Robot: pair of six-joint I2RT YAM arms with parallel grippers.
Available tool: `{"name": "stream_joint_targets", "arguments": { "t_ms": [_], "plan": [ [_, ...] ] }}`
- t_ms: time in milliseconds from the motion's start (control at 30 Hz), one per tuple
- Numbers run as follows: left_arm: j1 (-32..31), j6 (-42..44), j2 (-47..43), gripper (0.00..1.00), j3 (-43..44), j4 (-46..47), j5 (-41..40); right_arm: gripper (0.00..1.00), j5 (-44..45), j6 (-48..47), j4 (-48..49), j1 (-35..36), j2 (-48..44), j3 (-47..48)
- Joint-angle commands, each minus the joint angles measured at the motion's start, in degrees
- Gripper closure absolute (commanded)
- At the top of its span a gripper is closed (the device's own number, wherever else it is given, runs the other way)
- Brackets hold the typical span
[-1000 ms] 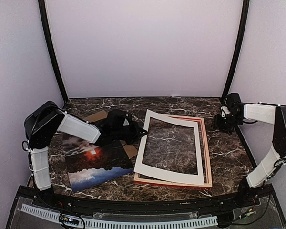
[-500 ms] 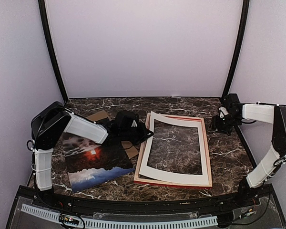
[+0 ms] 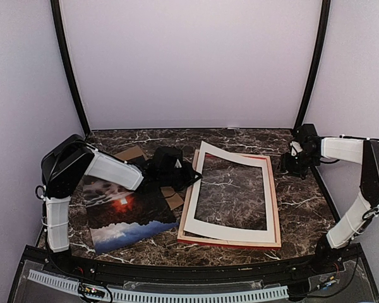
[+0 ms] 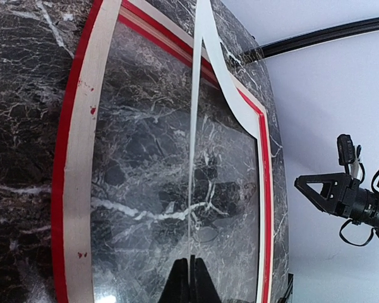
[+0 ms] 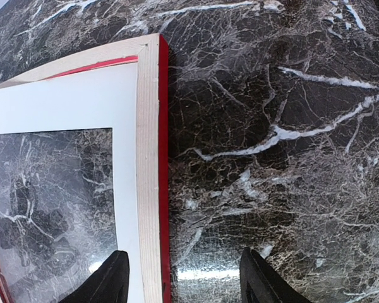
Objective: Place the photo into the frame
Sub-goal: Place the mat board on the glass panel.
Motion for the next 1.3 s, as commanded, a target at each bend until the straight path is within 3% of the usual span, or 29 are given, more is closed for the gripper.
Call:
{"name": "stream_joint_targets", "arguments": {
  "t_ms": [0,267,700,1267],
  "plan": [
    [-0.15,1.89,-0.85,1.00,2.48,-0.80,-1.05,0.40,-0.67,-0.60,1.24,0.58,0.75,0.89],
    [-0.31,0.97,0.40,0.97,2.77,-1.09,1.05,0.39,-0.75,-0.78,1.21,0.91,0.71,1.06],
    [-0.66,2.11,-0.13,0.60,2.89,-3.77,1.04,0.39,-0.93,-0.86,1.08,1.20,0.62,1.11],
    [-1.82,5.51,-0.94,0.45,4.57,-8.31,0.06,0.39,-1.20,-0.94,1.23,1.62,0.73,1.06]
  ]
}}
